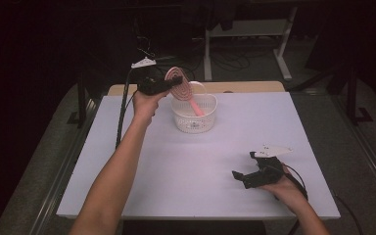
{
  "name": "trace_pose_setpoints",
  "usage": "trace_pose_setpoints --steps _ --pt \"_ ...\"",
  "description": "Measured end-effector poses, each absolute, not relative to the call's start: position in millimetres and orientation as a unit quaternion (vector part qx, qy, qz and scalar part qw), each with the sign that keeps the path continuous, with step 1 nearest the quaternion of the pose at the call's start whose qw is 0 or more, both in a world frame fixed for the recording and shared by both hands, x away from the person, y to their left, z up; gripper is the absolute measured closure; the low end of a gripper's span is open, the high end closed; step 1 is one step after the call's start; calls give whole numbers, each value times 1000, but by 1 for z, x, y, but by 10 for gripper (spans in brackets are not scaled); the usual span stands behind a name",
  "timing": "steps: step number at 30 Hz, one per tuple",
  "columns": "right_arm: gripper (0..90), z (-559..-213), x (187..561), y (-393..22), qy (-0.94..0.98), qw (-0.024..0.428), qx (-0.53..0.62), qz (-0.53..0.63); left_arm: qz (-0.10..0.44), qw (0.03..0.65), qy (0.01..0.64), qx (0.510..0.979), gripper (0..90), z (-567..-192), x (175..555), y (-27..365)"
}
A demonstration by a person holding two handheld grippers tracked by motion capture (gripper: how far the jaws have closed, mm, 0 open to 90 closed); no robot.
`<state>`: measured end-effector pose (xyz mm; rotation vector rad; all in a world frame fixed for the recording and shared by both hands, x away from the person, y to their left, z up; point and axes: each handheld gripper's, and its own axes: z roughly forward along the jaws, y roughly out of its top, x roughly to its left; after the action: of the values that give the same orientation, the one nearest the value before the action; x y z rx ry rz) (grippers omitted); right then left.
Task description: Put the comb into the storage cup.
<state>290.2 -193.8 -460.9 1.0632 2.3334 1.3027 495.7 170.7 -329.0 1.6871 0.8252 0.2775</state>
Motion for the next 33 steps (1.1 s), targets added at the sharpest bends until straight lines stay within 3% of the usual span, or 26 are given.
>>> trace_pose_setpoints --steps 33 --pt "0 -461 290 -193 807 131 365 446 98 564 423 703 609 -364 508 197"
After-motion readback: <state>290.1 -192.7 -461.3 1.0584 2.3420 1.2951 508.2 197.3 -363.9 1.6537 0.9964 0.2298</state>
